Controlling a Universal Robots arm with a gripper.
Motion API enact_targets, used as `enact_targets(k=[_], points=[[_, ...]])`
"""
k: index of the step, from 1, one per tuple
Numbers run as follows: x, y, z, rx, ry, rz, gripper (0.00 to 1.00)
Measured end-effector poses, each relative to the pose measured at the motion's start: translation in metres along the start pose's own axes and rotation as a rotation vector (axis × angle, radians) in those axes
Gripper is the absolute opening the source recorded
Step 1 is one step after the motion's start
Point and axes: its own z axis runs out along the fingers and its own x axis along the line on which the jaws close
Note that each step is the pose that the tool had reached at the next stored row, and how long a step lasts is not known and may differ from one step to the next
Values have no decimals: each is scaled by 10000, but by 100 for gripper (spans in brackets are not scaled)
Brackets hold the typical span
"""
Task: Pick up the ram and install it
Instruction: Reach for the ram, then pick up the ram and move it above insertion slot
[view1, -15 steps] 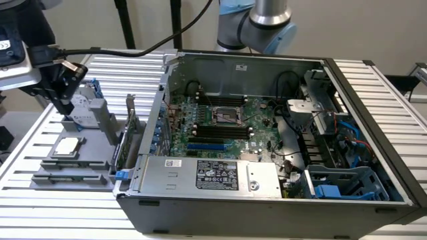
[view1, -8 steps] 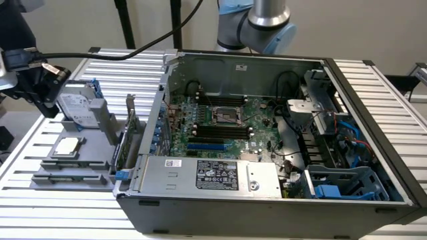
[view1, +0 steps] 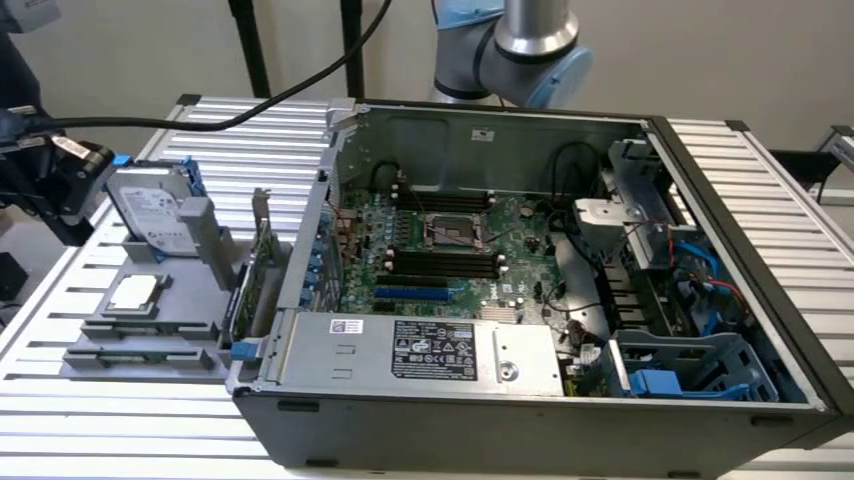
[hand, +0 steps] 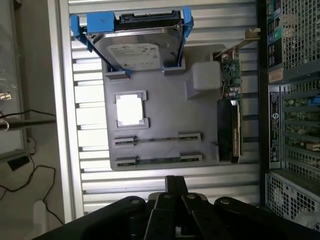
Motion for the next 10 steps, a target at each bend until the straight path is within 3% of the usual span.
enact_targets(k=[2, 10], points=[[29, -15, 3, 41, 17, 0, 11], [32, -16, 3, 45, 18, 0, 11]])
